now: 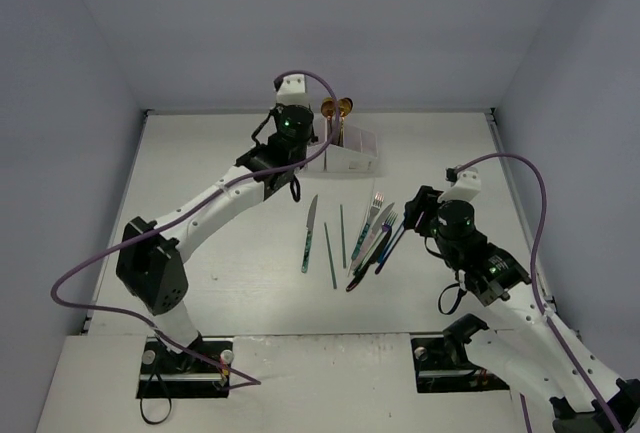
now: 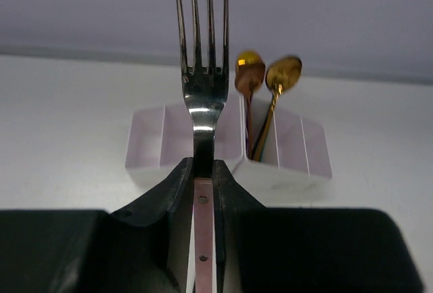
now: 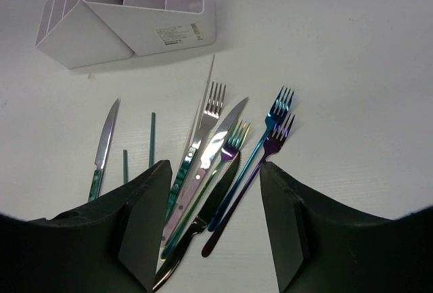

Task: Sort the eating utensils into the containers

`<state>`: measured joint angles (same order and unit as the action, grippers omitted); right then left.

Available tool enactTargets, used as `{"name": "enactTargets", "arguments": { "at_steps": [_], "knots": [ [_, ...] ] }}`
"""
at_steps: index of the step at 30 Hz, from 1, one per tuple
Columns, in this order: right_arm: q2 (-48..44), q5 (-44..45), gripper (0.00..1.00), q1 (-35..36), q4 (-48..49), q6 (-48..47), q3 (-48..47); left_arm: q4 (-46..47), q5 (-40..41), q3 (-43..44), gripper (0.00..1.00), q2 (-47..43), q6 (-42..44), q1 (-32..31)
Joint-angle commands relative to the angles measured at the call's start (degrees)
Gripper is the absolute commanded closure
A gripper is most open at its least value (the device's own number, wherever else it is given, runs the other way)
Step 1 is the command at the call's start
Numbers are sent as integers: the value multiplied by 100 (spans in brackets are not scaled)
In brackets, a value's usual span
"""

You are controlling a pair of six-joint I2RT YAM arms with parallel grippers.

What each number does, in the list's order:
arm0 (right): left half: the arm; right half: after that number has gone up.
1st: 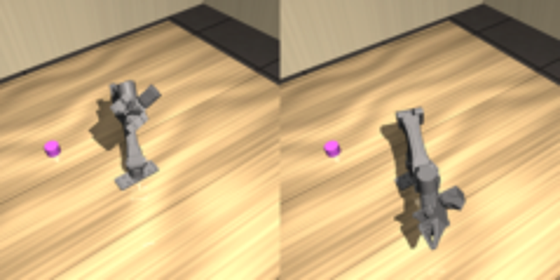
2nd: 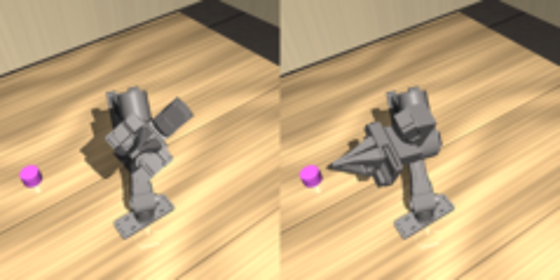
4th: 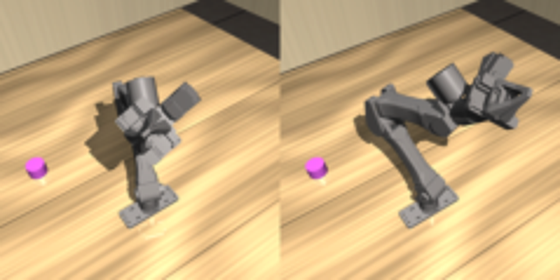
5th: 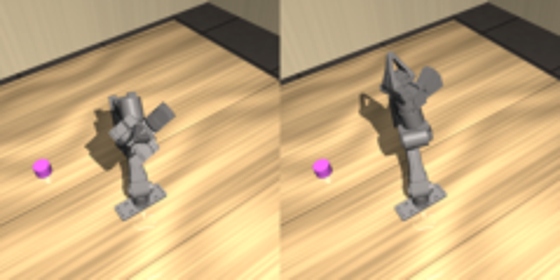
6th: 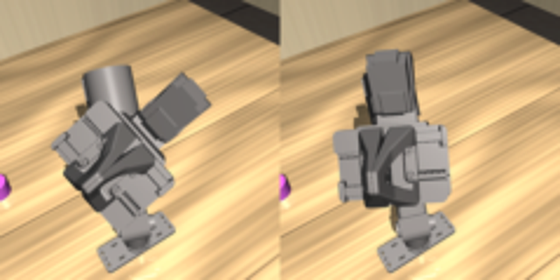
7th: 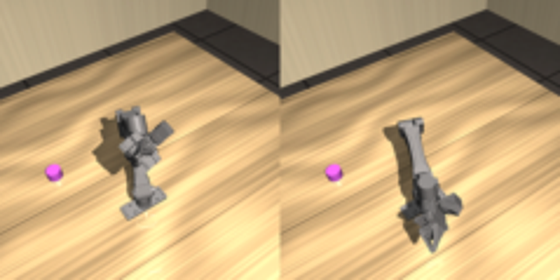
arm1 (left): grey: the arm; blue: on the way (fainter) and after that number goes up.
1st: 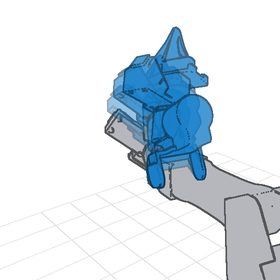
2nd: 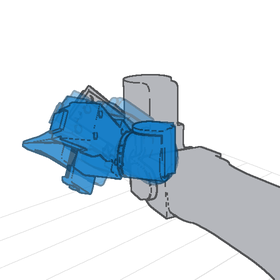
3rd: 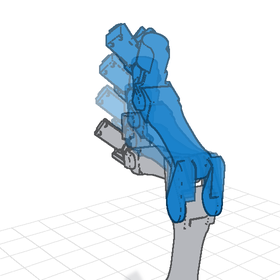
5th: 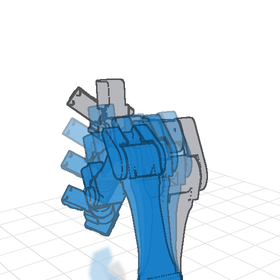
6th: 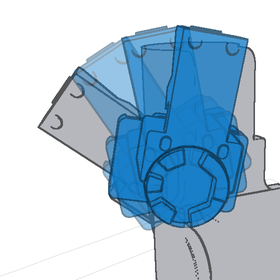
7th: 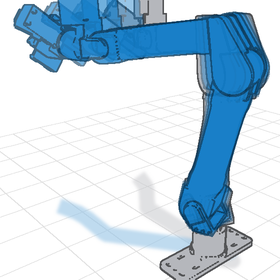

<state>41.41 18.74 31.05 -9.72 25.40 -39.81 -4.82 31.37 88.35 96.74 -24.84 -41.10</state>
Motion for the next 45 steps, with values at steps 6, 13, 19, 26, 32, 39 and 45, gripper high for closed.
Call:
{"name": "enactTargets", "arguments": {
  "at_steps": [6,13,19,26,32,39,45],
  "knots": [
    [9,107,48,-37,252,-160,-338,2885,-1097,1138,100,1191,1616,773],
    [127,131,48,-37,252,-303,-380,3351,-1154,2114,100,2176,2001,837],
    [96,207,48,-46,252,-299,-284,3470,-1010,2197,100,2572,1798,918],
    [122,236,49,-37,252,-264,-264,3690,-1062,1462,100,2534,1182,919],
    [85,249,49,-37,243,-249,-259,3745,-1004,1010,96,2412,1018,925],
    [105,245,49,-37,236,-211,-215,3736,-1041,587,72,1923,1125,910],
    [114,161,48,-37,217,-237,-333,3462,-1122,-48,51,1235,1196,837]
  ]
}}
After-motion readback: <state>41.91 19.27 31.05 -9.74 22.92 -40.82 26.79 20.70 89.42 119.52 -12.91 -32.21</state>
